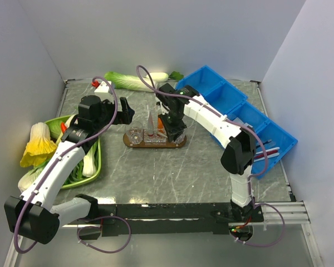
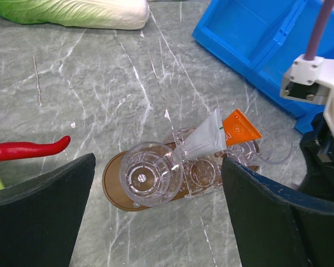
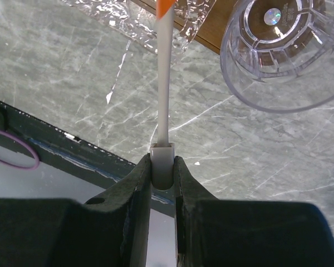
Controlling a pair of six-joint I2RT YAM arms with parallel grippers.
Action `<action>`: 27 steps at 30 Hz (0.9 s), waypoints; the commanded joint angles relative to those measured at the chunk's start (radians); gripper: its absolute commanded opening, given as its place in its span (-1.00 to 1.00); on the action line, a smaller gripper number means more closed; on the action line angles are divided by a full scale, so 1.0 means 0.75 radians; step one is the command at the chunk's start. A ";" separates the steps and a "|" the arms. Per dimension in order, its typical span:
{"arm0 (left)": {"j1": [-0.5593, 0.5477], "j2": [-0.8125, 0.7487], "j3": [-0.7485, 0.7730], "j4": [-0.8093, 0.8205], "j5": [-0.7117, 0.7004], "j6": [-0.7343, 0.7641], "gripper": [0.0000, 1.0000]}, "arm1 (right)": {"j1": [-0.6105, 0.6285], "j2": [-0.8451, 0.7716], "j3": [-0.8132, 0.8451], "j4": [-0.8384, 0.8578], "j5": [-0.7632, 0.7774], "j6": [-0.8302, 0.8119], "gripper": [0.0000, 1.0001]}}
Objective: Prepare toiletry sets of a toothbrush and toothpaste on the tray
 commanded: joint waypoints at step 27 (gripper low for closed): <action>-0.002 -0.039 0.042 0.020 0.000 0.016 0.99 | 0.030 0.000 0.105 -0.285 0.042 0.035 -0.03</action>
